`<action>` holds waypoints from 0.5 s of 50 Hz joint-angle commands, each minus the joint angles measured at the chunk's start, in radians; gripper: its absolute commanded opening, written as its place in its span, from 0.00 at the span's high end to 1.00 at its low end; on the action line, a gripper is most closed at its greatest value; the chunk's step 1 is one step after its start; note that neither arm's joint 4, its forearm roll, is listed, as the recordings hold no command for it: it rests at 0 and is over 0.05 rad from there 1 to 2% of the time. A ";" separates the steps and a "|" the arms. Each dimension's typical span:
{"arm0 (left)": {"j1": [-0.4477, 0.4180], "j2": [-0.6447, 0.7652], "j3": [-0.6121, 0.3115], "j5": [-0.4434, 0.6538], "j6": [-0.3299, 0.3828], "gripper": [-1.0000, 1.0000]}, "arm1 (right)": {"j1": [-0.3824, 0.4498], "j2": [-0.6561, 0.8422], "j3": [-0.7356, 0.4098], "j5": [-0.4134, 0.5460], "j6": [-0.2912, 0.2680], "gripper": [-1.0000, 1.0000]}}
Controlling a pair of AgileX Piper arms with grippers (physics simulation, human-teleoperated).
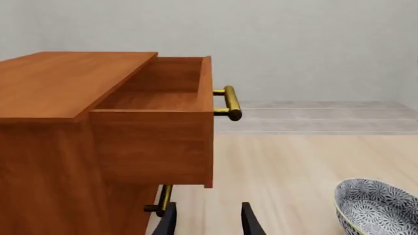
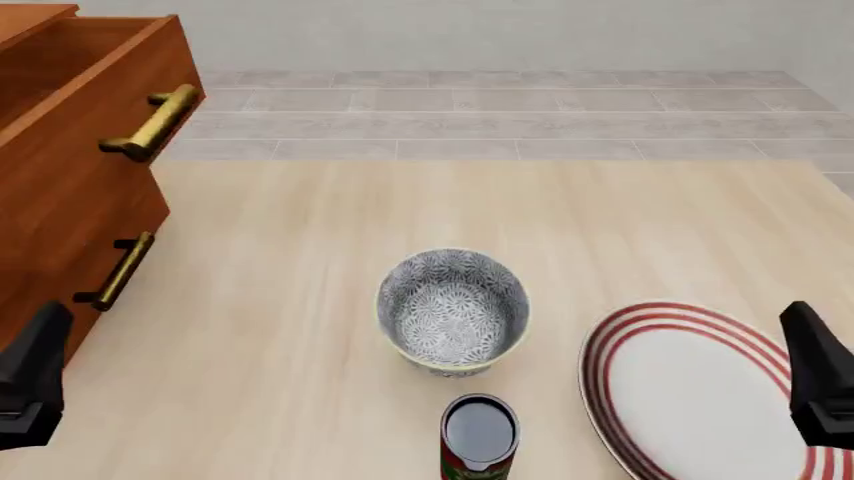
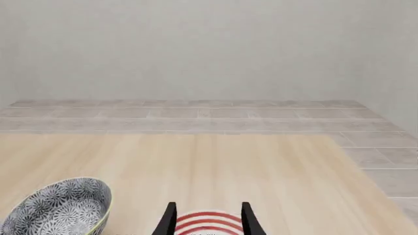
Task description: Put the ketchup in the top drawer of the cabinet.
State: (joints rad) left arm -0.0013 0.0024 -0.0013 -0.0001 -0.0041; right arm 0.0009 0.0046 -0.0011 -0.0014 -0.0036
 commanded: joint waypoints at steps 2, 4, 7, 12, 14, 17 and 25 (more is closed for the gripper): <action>-0.015 0.001 -0.004 0.002 -0.011 0.00 | 0.010 0.031 -0.003 -0.011 -0.022 0.00; -0.027 -0.001 -0.003 -0.003 0.028 0.00 | 0.014 0.032 -0.003 -0.011 -0.032 0.00; -0.033 -0.002 -0.005 -0.021 0.092 0.00 | 0.012 0.052 -0.002 -0.023 -0.052 0.00; -0.052 -0.002 -0.029 -0.007 0.088 0.00 | 0.013 0.039 -0.002 -0.015 -0.061 0.00; -0.073 -0.002 -0.056 0.016 0.085 0.00 | 0.013 0.034 -0.002 -0.012 -0.068 0.00; -0.150 -0.002 -0.141 0.106 0.064 0.00 | 0.017 0.031 -0.002 -0.011 -0.073 0.00; -0.282 -0.002 -0.272 0.282 0.065 0.00 | 0.016 0.030 -0.002 -0.010 -0.070 0.00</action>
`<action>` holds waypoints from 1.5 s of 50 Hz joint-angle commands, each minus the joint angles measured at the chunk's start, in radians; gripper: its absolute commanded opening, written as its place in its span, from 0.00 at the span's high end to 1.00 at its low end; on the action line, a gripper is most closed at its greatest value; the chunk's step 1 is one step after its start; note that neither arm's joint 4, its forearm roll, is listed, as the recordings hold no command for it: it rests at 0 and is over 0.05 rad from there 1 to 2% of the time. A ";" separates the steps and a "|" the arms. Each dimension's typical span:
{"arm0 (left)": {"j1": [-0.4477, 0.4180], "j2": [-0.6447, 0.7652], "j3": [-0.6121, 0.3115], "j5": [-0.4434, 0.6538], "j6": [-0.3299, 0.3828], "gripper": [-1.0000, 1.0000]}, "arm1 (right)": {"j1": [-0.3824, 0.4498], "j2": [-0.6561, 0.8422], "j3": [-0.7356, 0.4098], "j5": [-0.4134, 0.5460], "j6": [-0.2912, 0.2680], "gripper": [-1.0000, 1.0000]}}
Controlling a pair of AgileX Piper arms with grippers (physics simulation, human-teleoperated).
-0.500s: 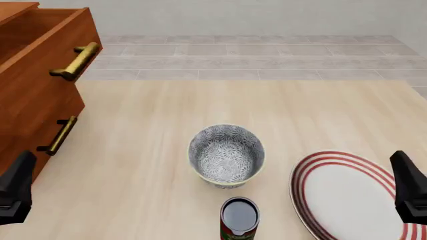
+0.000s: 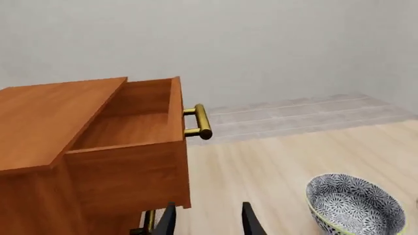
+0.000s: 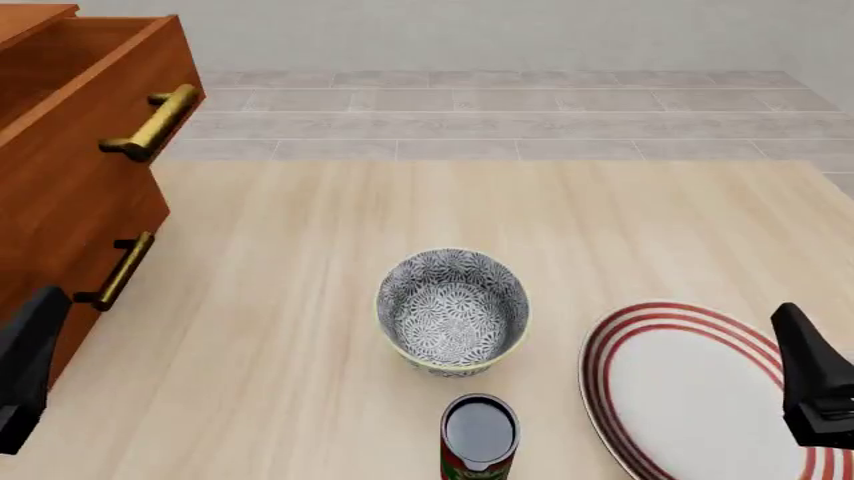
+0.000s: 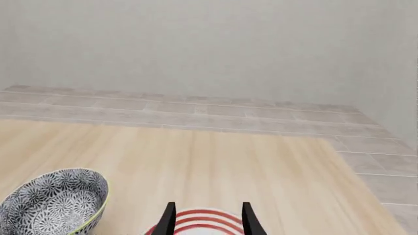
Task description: Put the ketchup in the top drawer of the cabinet.
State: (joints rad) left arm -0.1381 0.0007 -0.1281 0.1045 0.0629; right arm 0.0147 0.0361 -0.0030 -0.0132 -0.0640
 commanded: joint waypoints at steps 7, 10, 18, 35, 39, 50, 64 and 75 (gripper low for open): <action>-0.313 0.023 -0.171 0.248 -0.001 0.00 | 0.002 -0.001 0.000 0.001 -0.006 0.00; -0.365 0.057 -0.154 0.219 0.022 0.00 | 0.003 -0.002 0.000 0.002 -0.003 0.00; -0.500 0.194 -0.104 0.098 0.036 0.00 | 0.004 -0.022 -0.001 0.010 0.000 0.00; -0.731 0.647 -0.091 -0.219 0.048 0.00 | 0.012 -0.030 -0.001 0.010 0.000 0.00; -0.812 0.821 -0.103 -0.322 0.042 0.00 | 0.015 -0.028 -0.001 0.011 0.000 0.00; -0.967 1.146 -0.172 -0.459 -0.027 0.00 | 0.020 -0.024 -0.001 0.010 -0.002 0.00; -1.008 1.254 -0.181 -0.513 -0.059 0.00 | 0.025 -0.023 -0.001 0.010 -0.002 0.00; -1.012 1.335 -0.194 -0.553 -0.044 0.00 | 0.029 -0.023 -0.001 0.010 -0.002 0.00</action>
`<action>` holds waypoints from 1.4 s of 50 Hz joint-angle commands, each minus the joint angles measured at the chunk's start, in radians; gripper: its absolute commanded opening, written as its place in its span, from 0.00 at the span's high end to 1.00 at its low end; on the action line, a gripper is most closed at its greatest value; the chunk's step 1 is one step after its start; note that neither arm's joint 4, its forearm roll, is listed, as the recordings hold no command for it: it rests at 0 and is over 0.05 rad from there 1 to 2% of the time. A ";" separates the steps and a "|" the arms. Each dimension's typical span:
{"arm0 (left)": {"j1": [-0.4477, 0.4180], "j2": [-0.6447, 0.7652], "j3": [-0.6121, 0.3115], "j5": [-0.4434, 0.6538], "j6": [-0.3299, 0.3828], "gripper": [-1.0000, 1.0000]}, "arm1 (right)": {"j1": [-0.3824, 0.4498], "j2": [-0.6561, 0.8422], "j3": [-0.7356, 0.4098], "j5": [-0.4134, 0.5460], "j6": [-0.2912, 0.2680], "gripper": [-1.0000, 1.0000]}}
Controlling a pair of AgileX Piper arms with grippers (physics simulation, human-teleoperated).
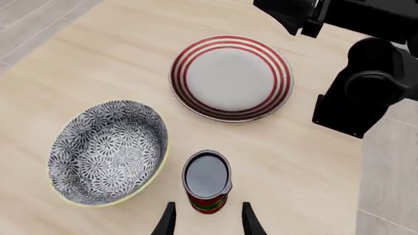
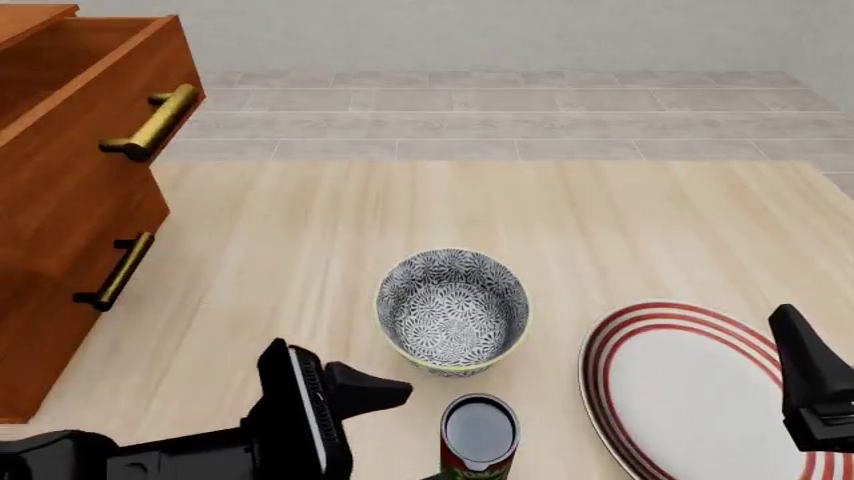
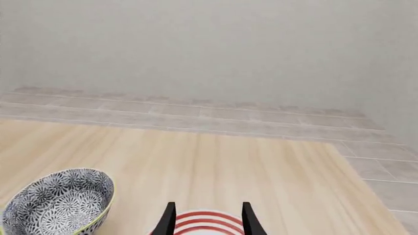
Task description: Put the ketchup in the top drawer of the cabinet.
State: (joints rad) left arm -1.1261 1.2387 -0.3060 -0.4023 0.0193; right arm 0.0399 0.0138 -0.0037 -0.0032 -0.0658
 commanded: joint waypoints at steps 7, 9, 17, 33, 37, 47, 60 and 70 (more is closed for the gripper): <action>-0.012 0.150 -0.024 -0.073 -0.001 0.00 | 0.006 -0.001 0.000 0.000 0.001 0.00; -0.022 0.178 -0.032 -0.079 0.008 0.00 | 0.007 -0.001 0.000 0.000 0.001 0.00; -0.018 0.249 -0.050 -0.113 0.001 0.00 | 0.011 0.000 0.000 0.000 0.005 0.00; 0.019 0.319 -0.059 -0.132 -0.017 0.00 | 0.012 0.005 0.000 -0.002 0.011 0.00; 0.020 0.325 -0.067 -0.122 -0.029 0.00 | 0.013 0.007 0.000 -0.002 0.012 0.00; 0.015 0.358 -0.093 -0.110 -0.028 0.00 | 0.016 0.011 0.000 -0.005 0.013 0.00; -0.001 0.385 -0.121 -0.099 -0.030 0.00 | 0.022 0.018 0.000 -0.008 0.018 0.00; -0.010 0.398 -0.135 -0.100 -0.025 0.00 | 0.026 0.024 0.000 -0.011 0.021 0.00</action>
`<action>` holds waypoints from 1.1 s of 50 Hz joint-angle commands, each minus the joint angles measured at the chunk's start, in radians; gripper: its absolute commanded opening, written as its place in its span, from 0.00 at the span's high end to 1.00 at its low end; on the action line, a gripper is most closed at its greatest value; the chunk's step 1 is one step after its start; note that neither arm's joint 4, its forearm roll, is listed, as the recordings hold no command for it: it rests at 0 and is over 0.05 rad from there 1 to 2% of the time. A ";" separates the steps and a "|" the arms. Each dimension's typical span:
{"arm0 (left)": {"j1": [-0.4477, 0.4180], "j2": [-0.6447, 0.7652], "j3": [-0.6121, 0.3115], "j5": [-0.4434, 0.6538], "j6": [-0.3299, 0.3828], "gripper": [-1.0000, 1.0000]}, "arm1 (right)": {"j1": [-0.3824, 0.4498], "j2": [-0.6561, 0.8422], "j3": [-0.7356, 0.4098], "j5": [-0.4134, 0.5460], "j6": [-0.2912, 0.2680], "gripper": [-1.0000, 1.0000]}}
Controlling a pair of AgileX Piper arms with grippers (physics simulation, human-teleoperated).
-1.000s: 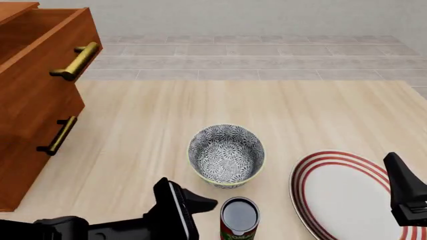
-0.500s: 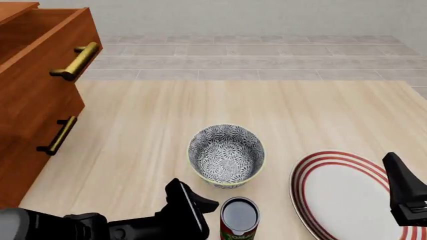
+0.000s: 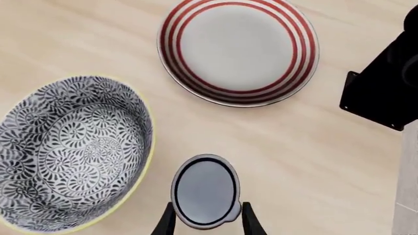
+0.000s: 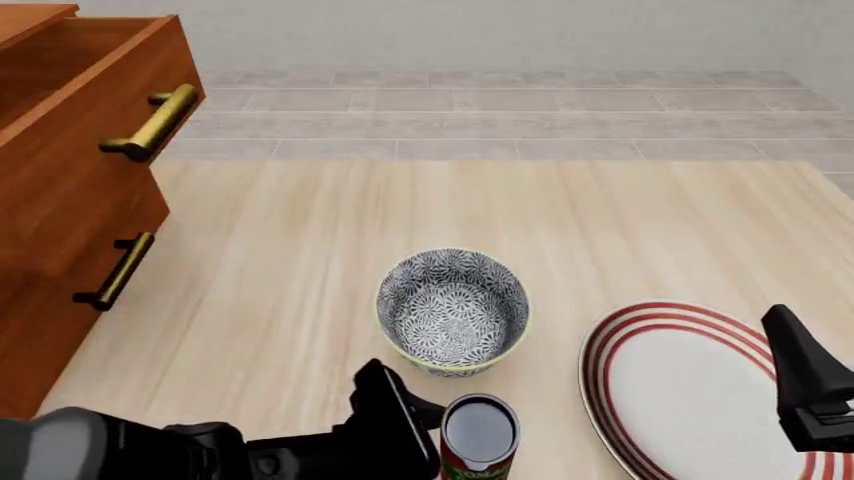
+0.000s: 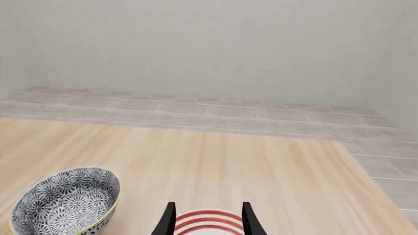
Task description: Put the ketchup in the top drawer of the cabinet.
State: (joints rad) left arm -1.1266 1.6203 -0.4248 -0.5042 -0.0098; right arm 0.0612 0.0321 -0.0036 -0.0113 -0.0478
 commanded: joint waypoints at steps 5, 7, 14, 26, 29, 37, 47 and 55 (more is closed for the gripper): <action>-0.025 0.017 -0.026 0.008 -0.015 0.00 | 0.013 0.015 0.000 -0.008 0.003 0.00; -0.022 0.020 -0.026 0.006 -0.013 0.00 | 0.015 0.015 0.000 -0.008 0.004 0.00; -0.021 0.018 -0.029 0.008 -0.018 0.00 | 0.018 0.018 0.000 -0.010 0.004 0.00; -0.017 0.015 -0.025 -0.002 -0.031 0.00 | 0.024 0.024 0.000 -0.013 0.003 0.00; -0.019 0.011 -0.022 -0.005 -0.027 0.00 | 0.024 0.023 0.000 -0.013 0.003 0.00; -0.016 0.012 -0.016 -0.015 -0.019 1.00 | 0.024 0.025 0.000 -0.014 0.002 0.00; -0.004 -0.003 -0.005 -0.020 -0.011 1.00 | 0.026 0.027 0.001 -0.015 0.001 0.00; -0.003 -0.027 0.011 -0.035 0.035 1.00 | 0.027 0.029 0.001 -0.016 -0.001 0.00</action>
State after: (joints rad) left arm -1.1338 1.6145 -0.4293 -0.5274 -0.0238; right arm 0.0866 0.0586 -0.0031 -0.0258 -0.0471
